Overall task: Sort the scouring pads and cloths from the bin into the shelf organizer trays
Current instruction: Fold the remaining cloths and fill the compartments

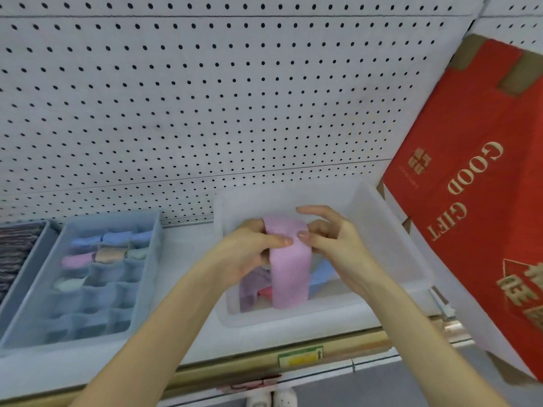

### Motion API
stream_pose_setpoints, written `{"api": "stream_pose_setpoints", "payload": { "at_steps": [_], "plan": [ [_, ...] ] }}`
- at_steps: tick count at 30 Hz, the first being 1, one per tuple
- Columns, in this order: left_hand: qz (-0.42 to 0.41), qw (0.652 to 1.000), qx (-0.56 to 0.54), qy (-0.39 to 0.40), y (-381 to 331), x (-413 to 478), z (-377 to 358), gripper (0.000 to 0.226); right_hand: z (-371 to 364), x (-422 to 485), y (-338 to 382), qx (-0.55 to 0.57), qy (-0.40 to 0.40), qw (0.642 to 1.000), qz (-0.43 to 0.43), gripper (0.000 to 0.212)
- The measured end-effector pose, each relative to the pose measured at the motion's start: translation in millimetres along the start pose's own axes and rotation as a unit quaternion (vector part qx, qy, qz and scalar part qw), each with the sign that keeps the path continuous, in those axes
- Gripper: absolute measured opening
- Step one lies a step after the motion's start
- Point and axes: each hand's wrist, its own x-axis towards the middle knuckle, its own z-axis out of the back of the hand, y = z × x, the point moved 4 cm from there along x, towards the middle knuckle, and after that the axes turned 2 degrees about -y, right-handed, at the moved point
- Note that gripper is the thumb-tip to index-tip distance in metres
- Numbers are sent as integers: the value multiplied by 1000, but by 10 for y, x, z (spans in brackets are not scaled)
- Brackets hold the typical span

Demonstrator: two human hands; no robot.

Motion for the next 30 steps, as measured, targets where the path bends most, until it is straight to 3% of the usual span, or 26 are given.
{"api": "stream_pose_setpoints", "payload": {
  "at_steps": [2, 5, 8, 14, 17, 20, 24, 30],
  "plan": [
    [-22, 997, 7, -70, -16, -21, 34, 34, -18, 28, 20, -18, -14, 1000, 15, 23],
    [-57, 981, 38, -180, 7, -27, 103, 50, -29, 74, 59, -68, -31, 997, 30, 26],
    [-105, 971, 124, -173, -6, -19, 130, 55, -31, 111, 88, -95, -38, 994, 39, 33],
    [-189, 924, 281, -177, -201, -28, 121, 35, 0, 198, 160, -169, -55, 981, 75, 28],
    [-230, 897, 332, -177, -326, -50, 108, 15, 5, 219, 251, -194, -46, 975, 98, 27],
    [-231, 915, 301, -135, -419, -18, 142, 6, 34, 242, 363, -208, -29, 974, 91, 21],
    [-188, 972, 138, -42, -435, 21, 138, 25, 1, 254, 479, -96, 6, 993, 72, 10],
    [-120, 991, 46, 39, -160, 44, -45, 31, 1, 376, 631, -21, -56, 996, 69, 8]
  ]
}}
